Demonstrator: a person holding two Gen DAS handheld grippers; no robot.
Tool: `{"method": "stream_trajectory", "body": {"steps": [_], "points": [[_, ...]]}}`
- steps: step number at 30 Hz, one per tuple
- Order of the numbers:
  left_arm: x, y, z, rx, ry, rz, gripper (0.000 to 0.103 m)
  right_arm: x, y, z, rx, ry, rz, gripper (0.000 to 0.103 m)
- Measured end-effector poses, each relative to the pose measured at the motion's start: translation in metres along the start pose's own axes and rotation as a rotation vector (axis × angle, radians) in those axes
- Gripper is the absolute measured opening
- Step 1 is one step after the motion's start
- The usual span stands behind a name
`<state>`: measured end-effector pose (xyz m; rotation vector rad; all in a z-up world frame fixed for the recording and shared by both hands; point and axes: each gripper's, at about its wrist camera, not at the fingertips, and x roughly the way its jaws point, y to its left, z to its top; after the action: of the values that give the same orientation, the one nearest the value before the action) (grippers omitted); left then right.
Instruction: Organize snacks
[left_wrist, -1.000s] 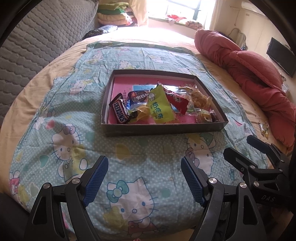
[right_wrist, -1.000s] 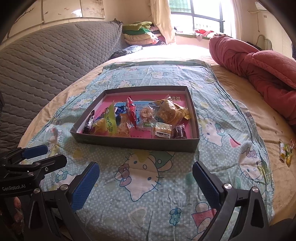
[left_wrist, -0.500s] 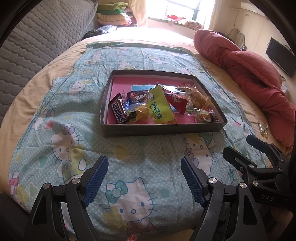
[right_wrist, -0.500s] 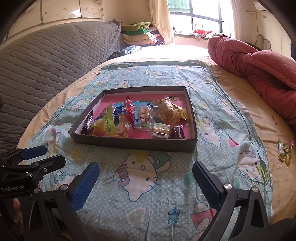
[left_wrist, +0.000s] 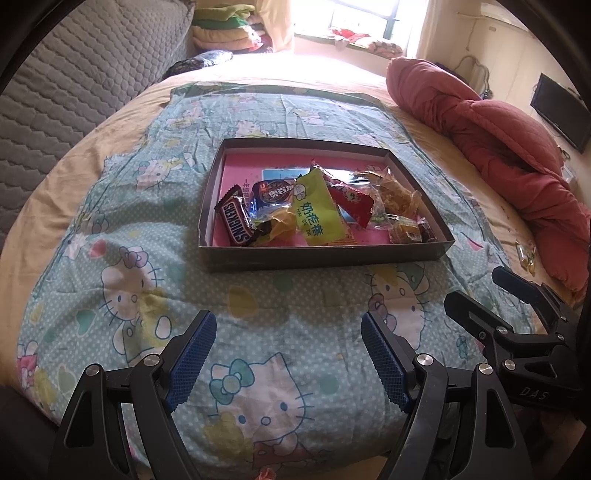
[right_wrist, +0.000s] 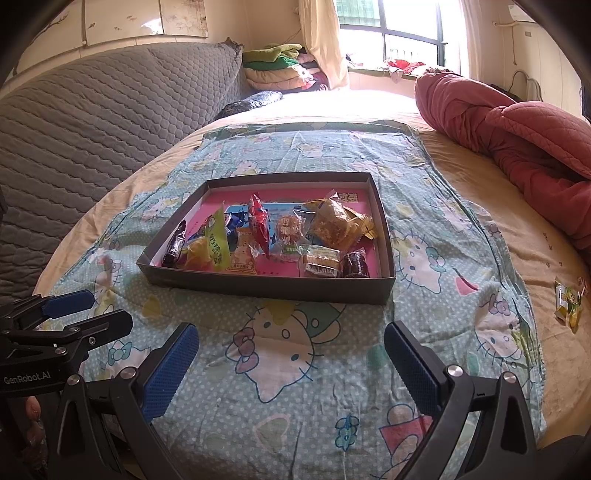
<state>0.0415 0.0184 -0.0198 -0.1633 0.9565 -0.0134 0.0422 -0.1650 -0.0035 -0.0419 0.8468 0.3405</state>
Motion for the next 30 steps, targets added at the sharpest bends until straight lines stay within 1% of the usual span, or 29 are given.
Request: {"method": "stream_trajectory", "body": {"steps": [30], "points": [[0.0027,-0.0016,-0.0005,0.017,-0.001,0.053,0.082,0.0011,0.0003,0.0001,-0.003,0.002,0.000,0.101]]}}
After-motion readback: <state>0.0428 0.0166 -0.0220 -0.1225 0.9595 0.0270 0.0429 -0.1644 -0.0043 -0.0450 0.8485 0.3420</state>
